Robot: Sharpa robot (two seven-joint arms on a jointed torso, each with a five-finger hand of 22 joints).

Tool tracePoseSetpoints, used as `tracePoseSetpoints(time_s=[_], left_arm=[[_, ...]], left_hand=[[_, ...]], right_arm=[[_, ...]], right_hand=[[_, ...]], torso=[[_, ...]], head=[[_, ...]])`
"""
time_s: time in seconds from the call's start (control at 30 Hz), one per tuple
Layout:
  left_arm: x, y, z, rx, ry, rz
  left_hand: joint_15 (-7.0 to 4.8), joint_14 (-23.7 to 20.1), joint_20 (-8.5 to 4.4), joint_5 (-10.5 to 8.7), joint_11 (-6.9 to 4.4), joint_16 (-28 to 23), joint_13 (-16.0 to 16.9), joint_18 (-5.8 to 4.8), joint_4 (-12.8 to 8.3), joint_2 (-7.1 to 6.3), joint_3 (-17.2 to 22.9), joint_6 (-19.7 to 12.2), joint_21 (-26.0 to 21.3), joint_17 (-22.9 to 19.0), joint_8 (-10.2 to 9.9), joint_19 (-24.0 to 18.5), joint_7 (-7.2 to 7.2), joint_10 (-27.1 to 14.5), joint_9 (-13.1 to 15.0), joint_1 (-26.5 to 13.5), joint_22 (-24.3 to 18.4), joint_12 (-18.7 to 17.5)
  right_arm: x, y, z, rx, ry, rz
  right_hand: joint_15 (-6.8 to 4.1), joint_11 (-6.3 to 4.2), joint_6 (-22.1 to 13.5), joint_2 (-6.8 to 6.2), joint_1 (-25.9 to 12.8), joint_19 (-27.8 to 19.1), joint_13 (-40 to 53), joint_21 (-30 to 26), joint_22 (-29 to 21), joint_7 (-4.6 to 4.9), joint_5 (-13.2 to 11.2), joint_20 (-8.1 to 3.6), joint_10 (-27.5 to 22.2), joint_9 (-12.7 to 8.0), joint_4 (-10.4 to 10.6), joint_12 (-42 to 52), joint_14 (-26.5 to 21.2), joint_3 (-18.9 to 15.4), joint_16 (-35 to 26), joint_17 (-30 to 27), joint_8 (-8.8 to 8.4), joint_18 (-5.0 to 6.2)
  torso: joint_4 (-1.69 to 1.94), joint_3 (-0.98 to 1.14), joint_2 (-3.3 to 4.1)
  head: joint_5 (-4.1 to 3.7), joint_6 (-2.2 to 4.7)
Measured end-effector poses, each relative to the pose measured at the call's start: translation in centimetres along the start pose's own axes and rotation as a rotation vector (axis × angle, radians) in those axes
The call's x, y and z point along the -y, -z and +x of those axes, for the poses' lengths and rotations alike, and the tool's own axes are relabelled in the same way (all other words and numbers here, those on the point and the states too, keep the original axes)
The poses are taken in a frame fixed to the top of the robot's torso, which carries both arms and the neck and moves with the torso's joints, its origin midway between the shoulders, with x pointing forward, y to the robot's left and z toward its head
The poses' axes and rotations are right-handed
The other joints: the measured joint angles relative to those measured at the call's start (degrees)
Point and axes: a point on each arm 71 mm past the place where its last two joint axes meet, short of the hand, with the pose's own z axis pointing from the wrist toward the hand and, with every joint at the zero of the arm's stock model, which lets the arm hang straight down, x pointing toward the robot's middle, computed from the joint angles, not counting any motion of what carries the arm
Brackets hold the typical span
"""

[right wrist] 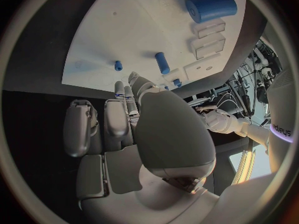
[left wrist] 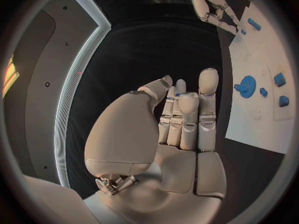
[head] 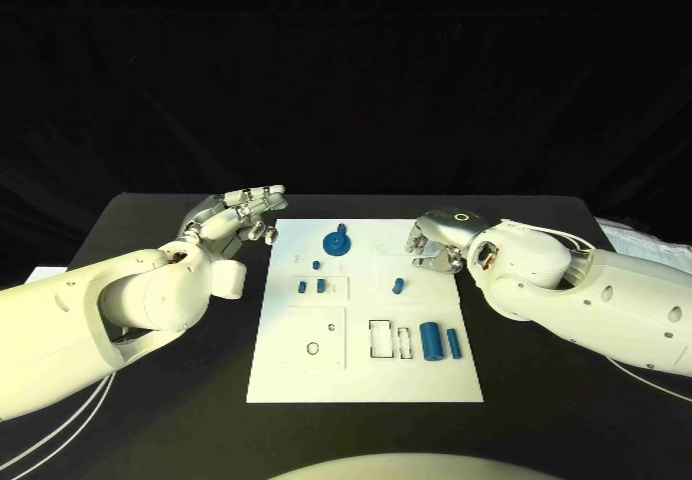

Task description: Assemble the parts on the task board

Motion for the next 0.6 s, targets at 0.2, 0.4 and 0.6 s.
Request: tracePoseSetpoints(time_s=[0.2,0.4,0.6], left_arm=[[0.1,0.2,-0.1,0.001,0.007,0.000],[0.1,0.2,-0.1,0.002,0.010,0.000],[0.1,0.3,-0.2,0.004,0.011,0.000]], left_hand=[[-0.05,-0.1,0.00,0.00,0.00,0.0,0.0,0.00,0.0,0.00,0.0,0.0,0.0,0.0,0.0,0.0,0.00,0.0,0.0,0.0,0.0,0.0],[-0.05,-0.1,0.00,0.00,0.00,0.0,0.0,0.00,0.0,0.00,-0.3,0.0,-0.3,-0.1,0.0,0.0,0.00,0.0,0.0,0.0,-0.2,0.0],[-0.05,-0.1,0.00,0.00,0.00,0.0,0.0,0.00,0.0,0.00,-0.3,0.0,-0.3,-0.3,0.0,0.0,0.00,0.0,-0.1,0.0,-0.3,0.0]], right_arm=[[0.2,-0.3,0.5,-0.018,0.029,0.014],[0.0,-0.6,1.0,-0.031,0.037,0.014],[0.4,-0.8,1.5,-0.038,0.043,0.027]], right_hand=[[0.00,0.00,0.0,-0.28,-0.3,0.0,-0.5,-0.2,-0.3,-0.01,0.0,0.00,0.0,-0.1,0.1,0.0,0.0,0.1,0.0,-0.1,-0.08,0.00],[0.00,0.00,0.0,-0.28,-0.3,-0.2,-1.1,-0.2,-0.5,-0.02,0.0,-0.20,0.0,0.0,0.0,0.0,0.0,1.0,0.0,-0.3,-0.08,0.00],[0.00,0.00,0.0,-0.28,-0.3,-0.2,-1.8,-0.5,-0.7,-0.02,-0.3,-0.20,0.0,0.0,-0.2,0.0,0.0,2.0,0.0,-0.2,-0.08,0.00]], torso=[[-0.01,0.01,0.00],[-0.07,0.07,0.01],[-0.07,0.07,-0.01]], head=[[-0.01,-0.10],[0.15,-0.23],[0.12,-0.38]])
